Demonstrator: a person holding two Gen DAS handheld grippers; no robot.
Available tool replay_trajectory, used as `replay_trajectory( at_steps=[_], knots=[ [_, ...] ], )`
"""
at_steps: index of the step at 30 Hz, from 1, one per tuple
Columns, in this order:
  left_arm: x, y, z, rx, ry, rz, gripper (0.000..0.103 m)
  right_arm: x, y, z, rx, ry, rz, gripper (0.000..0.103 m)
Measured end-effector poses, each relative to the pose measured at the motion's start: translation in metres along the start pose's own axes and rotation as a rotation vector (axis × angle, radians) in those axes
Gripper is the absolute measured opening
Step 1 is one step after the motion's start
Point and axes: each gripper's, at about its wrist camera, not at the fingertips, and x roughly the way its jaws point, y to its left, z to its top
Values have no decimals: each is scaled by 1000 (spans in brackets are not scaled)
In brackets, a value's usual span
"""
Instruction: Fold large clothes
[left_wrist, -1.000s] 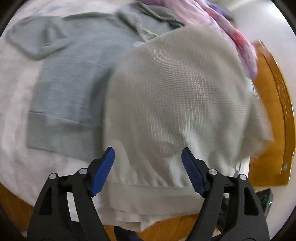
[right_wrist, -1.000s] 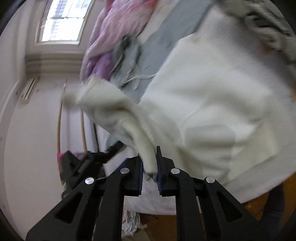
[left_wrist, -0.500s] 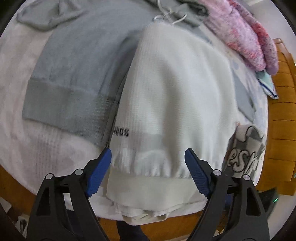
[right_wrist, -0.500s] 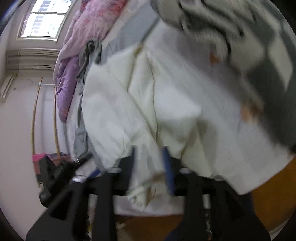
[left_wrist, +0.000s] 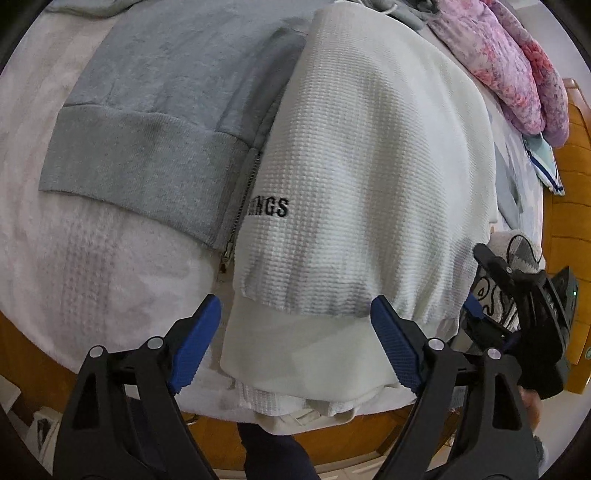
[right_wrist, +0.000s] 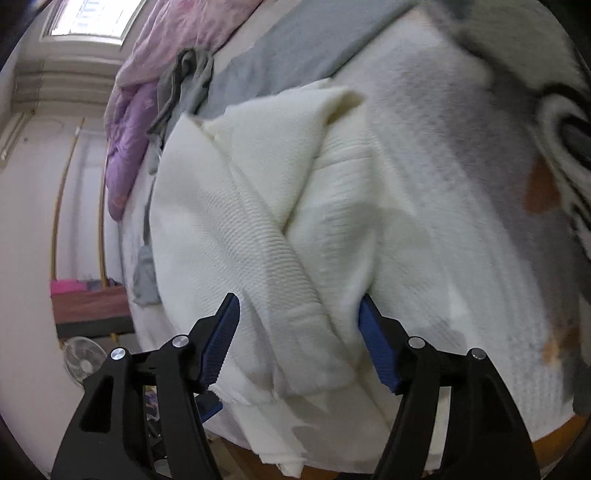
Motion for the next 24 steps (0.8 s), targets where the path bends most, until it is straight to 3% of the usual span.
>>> replay_trajectory(
  at_steps=[2, 4, 6, 12, 15, 19, 23, 24],
  knots=[
    [2, 4, 1, -20, 6, -5, 84, 8, 2, 1, -23, 10, -35, 62],
    [2, 5, 2, -26, 9, -8, 84, 6, 3, 0, -46, -10, -98, 20],
    [-1, 6, 2, -22, 8, -10, 84, -6, 13, -5, -99, -43, -117, 10],
    [-9, 18, 7, -38, -5, -25, 84, -57, 42, -33, -203, -136, -113, 9],
    [-12, 17, 9, -37, -11, -36, 84, -69, 18, -44, -140, -140, -155, 9],
    [2, 3, 11, 14, 13, -12, 87, -36, -29, -46, -52, -73, -238, 11],
    [31, -10, 8, 85, 56, 50, 87, -20, -56, -32, 58, -21, -196, 25],
    [33, -11, 7, 92, 52, 53, 87, -25, -55, -31, 71, -31, -194, 33]
  ],
)
